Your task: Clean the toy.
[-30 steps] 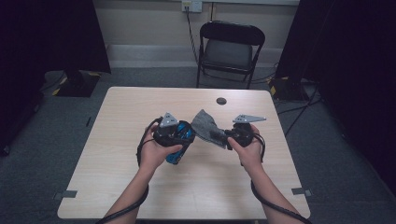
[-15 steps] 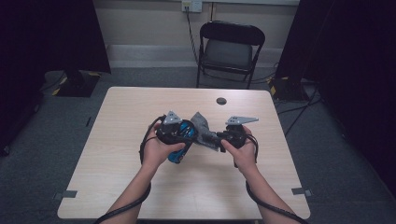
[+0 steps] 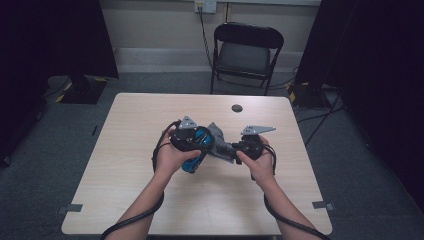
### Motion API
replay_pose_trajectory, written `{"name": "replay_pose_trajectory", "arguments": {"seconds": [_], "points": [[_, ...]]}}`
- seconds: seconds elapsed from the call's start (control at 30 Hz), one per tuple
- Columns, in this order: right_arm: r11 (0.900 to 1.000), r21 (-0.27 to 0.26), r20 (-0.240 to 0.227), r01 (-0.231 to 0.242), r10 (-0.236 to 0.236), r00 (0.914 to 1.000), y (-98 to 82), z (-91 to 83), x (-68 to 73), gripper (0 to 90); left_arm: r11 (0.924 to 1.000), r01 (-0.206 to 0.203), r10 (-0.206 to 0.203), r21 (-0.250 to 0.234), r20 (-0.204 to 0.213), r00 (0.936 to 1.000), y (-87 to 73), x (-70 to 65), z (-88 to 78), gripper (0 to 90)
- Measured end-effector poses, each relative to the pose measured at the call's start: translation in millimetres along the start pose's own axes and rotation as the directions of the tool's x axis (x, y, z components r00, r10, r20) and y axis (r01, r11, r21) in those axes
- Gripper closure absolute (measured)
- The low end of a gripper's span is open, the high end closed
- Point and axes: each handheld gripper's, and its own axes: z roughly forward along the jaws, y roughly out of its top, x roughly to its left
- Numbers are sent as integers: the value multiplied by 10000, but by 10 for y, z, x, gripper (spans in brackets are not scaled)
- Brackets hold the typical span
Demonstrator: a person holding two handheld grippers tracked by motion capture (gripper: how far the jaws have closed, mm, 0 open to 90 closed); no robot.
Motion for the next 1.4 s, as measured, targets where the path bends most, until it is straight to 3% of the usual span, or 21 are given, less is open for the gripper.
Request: {"name": "replay_pose_trajectory", "arguments": {"seconds": [0.33, 0.5, 0.9, 1.1, 1.27, 1.4], "points": [[9999, 105, -118, 73, -72, 9999, -6, 30, 17, 747, 10000, 47, -47, 0, -109, 9999, 56, 7, 8, 255], [9996, 227, 202, 162, -166, 9997, 2, 31, 26, 748, 10000, -38, 39, 54, -150, 9999, 78, -5, 7, 255], [9999, -11, 1070, -120, 121, 9942, 40, -135, -182, 747, 9999, -2, 1, -161, -42, 10000, 82, -33, -68, 255], [9998, -199, 661, 20, -7, 9978, 66, -134, -131, 746, 10000, 69, -69, -28, 9, 10000, 125, -22, -32, 255], [9987, 147, 248, 487, -491, 9985, 56, -36, -15, 746, 9998, 179, -179, 9, 23, 9998, 153, -14, 9, 255], [9986, 130, 148, 514, -516, 9986, 38, -12, -4, 747, 9997, 221, -221, 136, 46, 9997, 159, 7, 25, 255]]}}
